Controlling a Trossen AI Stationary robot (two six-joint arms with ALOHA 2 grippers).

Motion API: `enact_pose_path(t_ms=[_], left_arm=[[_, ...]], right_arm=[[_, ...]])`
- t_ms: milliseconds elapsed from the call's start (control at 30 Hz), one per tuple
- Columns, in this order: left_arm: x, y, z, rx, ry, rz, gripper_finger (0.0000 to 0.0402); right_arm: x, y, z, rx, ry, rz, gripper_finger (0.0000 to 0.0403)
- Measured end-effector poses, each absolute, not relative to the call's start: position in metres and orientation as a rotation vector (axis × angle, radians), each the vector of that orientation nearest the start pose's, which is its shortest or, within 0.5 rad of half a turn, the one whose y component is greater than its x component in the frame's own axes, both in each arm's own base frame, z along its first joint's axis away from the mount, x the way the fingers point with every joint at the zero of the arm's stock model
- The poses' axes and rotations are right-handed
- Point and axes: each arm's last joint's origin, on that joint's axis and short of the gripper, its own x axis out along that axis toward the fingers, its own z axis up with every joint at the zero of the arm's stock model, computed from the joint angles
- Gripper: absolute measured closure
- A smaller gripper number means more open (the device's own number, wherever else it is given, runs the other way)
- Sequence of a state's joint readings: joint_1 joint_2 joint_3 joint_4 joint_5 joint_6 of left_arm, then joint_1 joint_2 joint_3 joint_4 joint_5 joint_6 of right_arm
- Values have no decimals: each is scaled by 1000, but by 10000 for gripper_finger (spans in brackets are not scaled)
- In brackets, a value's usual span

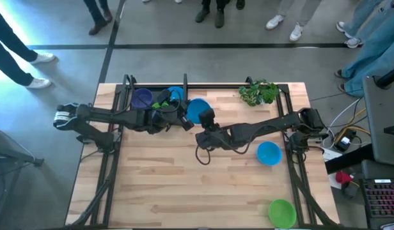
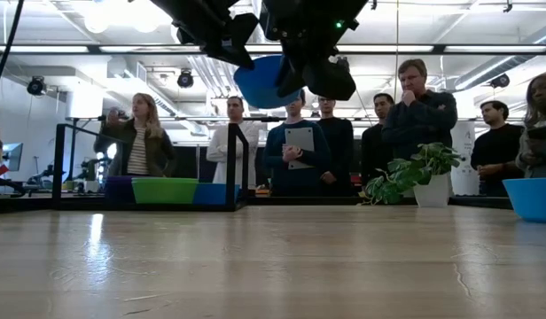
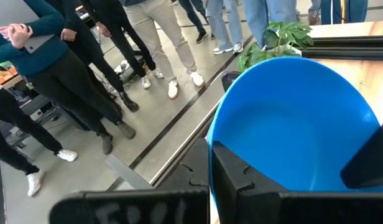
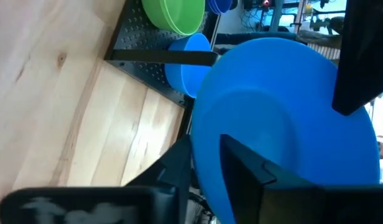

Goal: Pick & Place Mini bowls
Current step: Stack the top blue bowl on the blue bowl on the shelf

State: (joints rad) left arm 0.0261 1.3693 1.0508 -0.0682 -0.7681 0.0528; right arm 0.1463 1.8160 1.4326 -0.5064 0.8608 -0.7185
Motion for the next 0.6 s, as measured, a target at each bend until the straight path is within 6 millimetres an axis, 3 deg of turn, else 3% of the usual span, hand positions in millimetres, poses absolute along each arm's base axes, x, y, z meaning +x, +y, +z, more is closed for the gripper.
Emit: enact_pose_path(t_ms=[300, 600], left_arm=[[299, 29, 310, 185, 382, 800, 401], [284, 33, 321, 150, 373, 823, 401]], right_arm=[[386, 48, 257, -1096, 1002, -340, 256], [373, 66, 279, -1038, 906, -347, 252]])
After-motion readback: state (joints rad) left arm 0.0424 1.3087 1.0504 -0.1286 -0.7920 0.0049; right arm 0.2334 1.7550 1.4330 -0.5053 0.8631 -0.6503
